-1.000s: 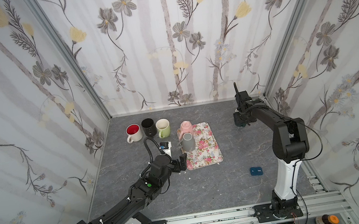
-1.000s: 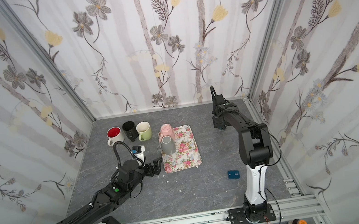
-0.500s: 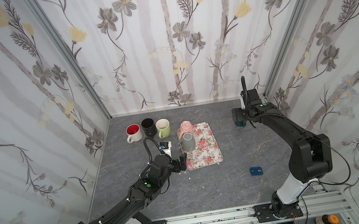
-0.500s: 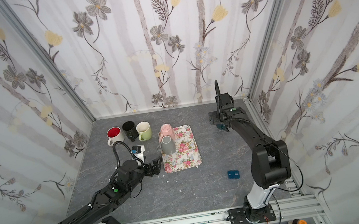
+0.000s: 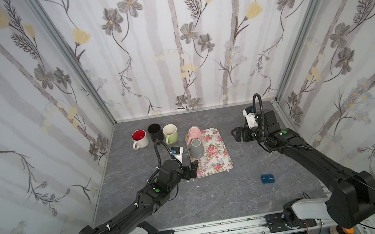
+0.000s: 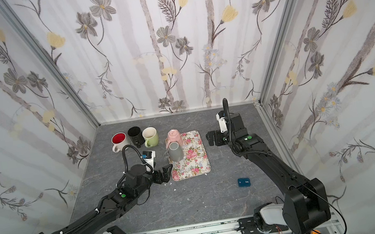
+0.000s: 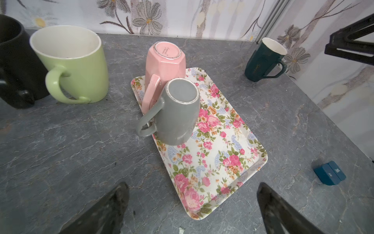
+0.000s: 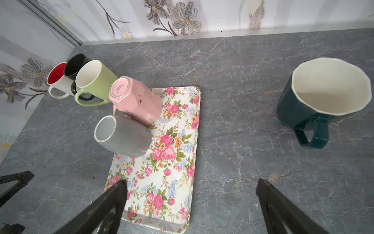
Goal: Turn the mug right side up
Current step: 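Raise the right gripper off the mug while the left gripper moves over the grey mug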
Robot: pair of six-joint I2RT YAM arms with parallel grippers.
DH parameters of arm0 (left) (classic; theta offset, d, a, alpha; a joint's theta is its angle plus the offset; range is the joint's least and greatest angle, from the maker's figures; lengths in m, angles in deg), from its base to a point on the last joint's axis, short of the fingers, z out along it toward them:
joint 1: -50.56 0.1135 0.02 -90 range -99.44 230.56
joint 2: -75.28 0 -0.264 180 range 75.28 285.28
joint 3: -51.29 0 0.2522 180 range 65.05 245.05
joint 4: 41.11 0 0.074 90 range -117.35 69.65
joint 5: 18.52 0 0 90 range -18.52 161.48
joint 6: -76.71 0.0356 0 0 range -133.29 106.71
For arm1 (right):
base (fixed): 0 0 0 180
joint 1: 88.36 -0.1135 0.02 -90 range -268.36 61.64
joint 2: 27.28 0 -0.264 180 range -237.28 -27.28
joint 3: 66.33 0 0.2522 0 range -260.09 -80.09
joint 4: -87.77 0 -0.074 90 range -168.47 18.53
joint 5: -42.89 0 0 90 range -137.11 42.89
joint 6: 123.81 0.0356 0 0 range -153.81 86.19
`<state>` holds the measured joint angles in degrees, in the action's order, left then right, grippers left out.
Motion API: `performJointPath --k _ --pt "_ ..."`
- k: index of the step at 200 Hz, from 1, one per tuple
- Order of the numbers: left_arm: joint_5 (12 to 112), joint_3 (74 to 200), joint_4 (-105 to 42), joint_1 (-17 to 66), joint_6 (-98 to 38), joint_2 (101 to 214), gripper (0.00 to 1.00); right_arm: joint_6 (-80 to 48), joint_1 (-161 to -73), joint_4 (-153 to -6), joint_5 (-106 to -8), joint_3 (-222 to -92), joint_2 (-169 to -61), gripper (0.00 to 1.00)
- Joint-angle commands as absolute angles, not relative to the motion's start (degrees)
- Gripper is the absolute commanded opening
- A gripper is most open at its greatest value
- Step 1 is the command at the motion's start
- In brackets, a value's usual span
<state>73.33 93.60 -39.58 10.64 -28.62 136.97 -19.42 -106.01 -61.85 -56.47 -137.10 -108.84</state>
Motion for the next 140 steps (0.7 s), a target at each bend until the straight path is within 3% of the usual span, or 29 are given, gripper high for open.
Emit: performJointPath --k 1,45,94,140 --pt "69.67 94.82 -41.0 10.75 -26.94 138.13 1.0 -17.02 -106.33 -68.21 -59.95 -133.08 -105.88 1.0" --pt "73.5 94.75 -40.46 10.75 -25.2 138.12 1.0 -13.33 -106.73 -75.16 -64.01 -125.05 -100.16 1.0" --pt "66.66 95.83 -41.82 11.11 -22.43 141.18 1.0 -11.94 -108.3 -74.32 -64.8 -119.91 -95.13 1.0" --pt "66.86 99.92 -39.51 12.05 -21.53 143.93 1.0 -7.8 -108.66 -80.35 -67.3 -111.65 -88.31 1.0"
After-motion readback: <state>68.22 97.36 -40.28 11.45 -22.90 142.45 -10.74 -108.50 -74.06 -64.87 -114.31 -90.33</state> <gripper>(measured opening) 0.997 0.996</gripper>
